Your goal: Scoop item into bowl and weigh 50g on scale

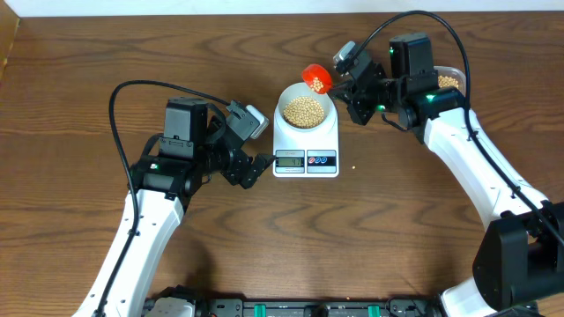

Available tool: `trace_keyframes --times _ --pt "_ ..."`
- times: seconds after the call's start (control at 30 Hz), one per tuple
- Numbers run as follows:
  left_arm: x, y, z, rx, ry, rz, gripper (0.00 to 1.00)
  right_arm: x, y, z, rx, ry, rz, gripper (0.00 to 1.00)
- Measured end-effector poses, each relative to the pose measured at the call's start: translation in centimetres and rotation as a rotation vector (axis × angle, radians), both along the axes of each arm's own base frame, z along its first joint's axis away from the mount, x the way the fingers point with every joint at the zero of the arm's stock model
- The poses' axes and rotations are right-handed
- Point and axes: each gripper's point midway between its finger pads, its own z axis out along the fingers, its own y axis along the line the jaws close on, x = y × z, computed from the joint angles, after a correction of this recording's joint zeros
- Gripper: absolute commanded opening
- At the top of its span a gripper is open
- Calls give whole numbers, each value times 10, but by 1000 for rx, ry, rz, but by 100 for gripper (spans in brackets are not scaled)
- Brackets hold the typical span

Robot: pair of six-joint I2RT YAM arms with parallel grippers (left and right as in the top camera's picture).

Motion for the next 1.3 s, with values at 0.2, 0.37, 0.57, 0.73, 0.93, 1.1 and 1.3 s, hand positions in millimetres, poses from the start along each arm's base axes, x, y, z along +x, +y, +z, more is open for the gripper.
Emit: trace_keyframes --times 0.2,0.37,0.57,0.73,0.93,1.1,1.3 --pt "0 0 0 0 0 0 89 0 0 0 5 7 -5 1" --pt "0 0 0 0 0 0 89 0 0 0 19 28 -24 1" --pt "0 0 0 0 0 0 89 0 0 0 30 47 -39 1" --pt "0 0 0 0 0 0 89 0 0 0 35 54 -46 1" --pt "0 0 0 0 0 0 89 0 0 0 36 57 -48 1" --pt "0 0 0 0 0 0 89 0 0 0 37 58 -49 1" --pt "0 0 0 0 0 0 89 0 0 0 37 58 -49 1"
